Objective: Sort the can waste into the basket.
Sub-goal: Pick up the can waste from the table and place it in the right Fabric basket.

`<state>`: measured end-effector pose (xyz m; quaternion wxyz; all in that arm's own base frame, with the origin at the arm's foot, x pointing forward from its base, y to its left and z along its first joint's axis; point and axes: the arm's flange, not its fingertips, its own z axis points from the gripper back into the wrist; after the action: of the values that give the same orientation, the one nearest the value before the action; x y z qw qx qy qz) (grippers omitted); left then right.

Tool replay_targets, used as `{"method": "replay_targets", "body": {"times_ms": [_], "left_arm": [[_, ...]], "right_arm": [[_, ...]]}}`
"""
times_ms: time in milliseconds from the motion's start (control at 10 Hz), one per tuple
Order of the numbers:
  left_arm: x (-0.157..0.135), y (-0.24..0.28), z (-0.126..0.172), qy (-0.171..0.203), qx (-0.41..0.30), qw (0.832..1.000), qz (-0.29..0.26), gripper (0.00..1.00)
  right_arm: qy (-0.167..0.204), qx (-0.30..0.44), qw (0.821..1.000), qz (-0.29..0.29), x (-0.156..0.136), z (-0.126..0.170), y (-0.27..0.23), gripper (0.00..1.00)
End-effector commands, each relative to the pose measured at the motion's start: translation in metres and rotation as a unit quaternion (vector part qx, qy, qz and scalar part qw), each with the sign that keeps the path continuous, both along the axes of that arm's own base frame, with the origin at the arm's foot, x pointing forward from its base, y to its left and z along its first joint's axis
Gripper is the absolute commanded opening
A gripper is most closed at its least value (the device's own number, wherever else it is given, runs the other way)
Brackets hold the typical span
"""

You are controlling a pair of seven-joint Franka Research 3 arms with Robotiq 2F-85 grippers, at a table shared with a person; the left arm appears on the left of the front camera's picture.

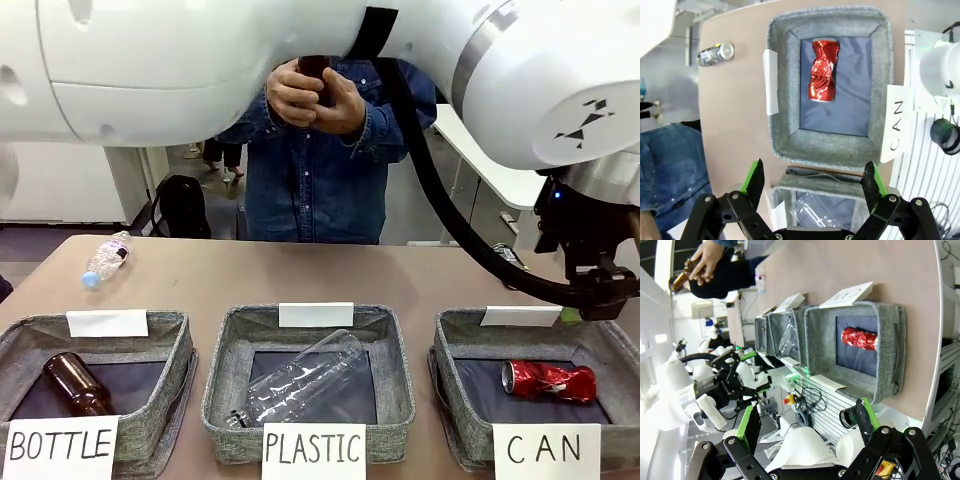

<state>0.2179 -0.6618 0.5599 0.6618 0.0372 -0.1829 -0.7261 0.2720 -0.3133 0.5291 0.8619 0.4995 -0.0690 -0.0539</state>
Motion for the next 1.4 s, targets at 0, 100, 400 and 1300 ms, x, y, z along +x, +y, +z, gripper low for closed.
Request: {"method": "replay_targets", "body": {"times_ms": [0,100,400,1300], "left_arm": [[-0.002,0.024,0.014,0.004,0.012,0.999,-0.033,1.0],[-0.004,0.053,0.035,0.001,0.015,0.999,-0.034,1.0],[0.0,0.116,0.062,-0.015,0.004,1.0,0.003,1.0],[0.013,0.144,0.043,0.002,0.016,1.0,0.021,1.0]], "right_arm": [[0.007,0.001,1.0,-0.009,-0.002,0.003,0.004,1.0],[0.007,0.001,1.0,-0.009,-0.002,0.003,0.004,1.0],[0.007,0.001,1.0,-0.009,-0.002,0.003,0.004,1.0],[0.007,0.001,1.0,-0.009,-0.002,0.003,0.004,1.0]]}}
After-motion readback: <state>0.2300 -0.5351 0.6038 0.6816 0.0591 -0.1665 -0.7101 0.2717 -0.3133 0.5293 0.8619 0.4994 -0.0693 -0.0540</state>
